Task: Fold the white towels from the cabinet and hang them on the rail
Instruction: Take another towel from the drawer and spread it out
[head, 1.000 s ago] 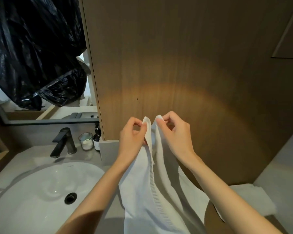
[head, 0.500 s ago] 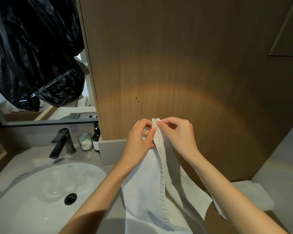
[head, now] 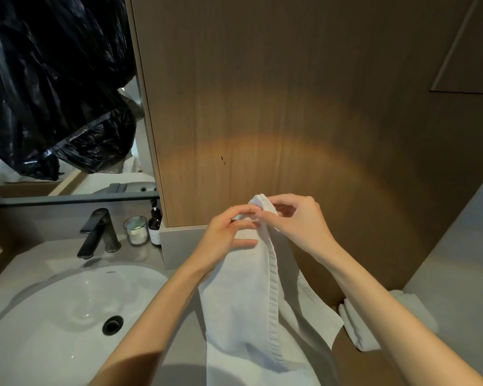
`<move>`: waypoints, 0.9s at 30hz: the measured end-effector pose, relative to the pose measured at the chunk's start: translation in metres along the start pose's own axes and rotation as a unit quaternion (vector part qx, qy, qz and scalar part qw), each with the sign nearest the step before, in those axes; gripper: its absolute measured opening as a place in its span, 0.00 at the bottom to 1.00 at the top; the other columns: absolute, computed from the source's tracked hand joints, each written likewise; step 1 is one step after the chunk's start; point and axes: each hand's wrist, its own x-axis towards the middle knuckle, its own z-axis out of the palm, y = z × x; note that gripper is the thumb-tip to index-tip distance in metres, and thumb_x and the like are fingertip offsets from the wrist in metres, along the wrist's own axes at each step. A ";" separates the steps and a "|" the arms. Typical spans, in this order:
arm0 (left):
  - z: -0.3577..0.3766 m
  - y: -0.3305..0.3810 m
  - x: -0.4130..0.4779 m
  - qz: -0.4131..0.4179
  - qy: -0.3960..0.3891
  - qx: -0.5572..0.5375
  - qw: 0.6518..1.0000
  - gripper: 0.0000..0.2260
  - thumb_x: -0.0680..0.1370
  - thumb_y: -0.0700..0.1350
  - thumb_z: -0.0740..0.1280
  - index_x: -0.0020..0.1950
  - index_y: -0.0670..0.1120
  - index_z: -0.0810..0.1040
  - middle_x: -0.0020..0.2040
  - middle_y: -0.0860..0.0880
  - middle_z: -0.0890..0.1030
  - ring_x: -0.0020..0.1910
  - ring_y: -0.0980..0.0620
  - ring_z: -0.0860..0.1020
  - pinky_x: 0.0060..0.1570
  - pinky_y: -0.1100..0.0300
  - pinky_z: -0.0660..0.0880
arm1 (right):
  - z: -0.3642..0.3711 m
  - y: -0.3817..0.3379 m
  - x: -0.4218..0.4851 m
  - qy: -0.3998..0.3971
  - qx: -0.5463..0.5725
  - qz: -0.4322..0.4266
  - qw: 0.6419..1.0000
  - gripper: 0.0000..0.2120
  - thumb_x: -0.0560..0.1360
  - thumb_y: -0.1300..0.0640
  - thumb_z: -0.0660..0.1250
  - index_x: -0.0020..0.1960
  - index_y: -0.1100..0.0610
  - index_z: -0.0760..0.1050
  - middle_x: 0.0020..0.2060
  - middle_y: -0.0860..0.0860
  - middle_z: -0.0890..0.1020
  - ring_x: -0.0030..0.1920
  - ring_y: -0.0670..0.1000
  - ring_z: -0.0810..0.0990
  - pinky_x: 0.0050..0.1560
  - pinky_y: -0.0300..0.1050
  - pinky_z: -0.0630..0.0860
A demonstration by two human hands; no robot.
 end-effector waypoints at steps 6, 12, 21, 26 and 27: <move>0.000 -0.002 -0.013 -0.009 -0.019 -0.037 0.999 0.19 0.80 0.30 0.54 0.56 0.47 0.81 0.56 0.49 0.82 0.54 0.50 0.80 0.47 0.57 0.79 | -0.002 0.001 -0.014 0.014 -0.027 -0.016 0.999 0.07 0.77 0.56 0.69 0.52 0.49 0.83 0.43 0.37 0.81 0.47 0.40 0.79 0.42 0.29 0.75; -0.007 -0.004 -0.020 0.150 0.064 0.130 0.978 0.12 0.77 0.47 0.63 0.61 0.50 0.75 0.57 0.54 0.76 0.53 0.59 0.75 0.50 0.65 0.74 | -0.014 -0.012 -0.038 0.008 -0.014 -0.013 1.000 0.09 0.78 0.57 0.67 0.54 0.44 0.79 0.44 0.40 0.80 0.48 0.40 0.77 0.45 0.27 0.73; 0.025 0.027 -0.024 0.107 -0.175 0.199 0.958 0.06 0.81 0.46 0.62 0.54 0.53 0.77 0.51 0.56 0.80 0.51 0.60 0.76 0.52 0.71 0.70 | -0.078 -0.031 -0.073 0.074 -0.107 -0.032 0.991 0.11 0.78 0.57 0.65 0.55 0.42 0.76 0.50 0.34 0.76 0.55 0.42 0.76 0.56 0.32 0.73; 0.077 0.013 -0.045 0.029 -0.226 0.219 0.949 0.22 0.77 0.65 0.46 0.61 0.57 0.69 0.64 0.58 0.71 0.66 0.59 0.66 0.69 0.62 0.59 | -0.113 -0.039 -0.092 0.157 -0.116 -0.039 0.980 0.10 0.78 0.57 0.65 0.56 0.45 0.76 0.51 0.37 0.77 0.53 0.38 0.77 0.54 0.26 0.72; 0.085 0.008 -0.048 0.037 -0.228 0.251 0.940 0.24 0.76 0.67 0.43 0.65 0.60 0.66 0.68 0.59 0.67 0.70 0.58 0.62 0.72 0.57 0.54 | -0.120 -0.039 -0.096 0.173 -0.107 -0.036 0.978 0.09 0.78 0.57 0.65 0.56 0.46 0.77 0.51 0.36 0.77 0.52 0.38 0.77 0.52 0.25 0.72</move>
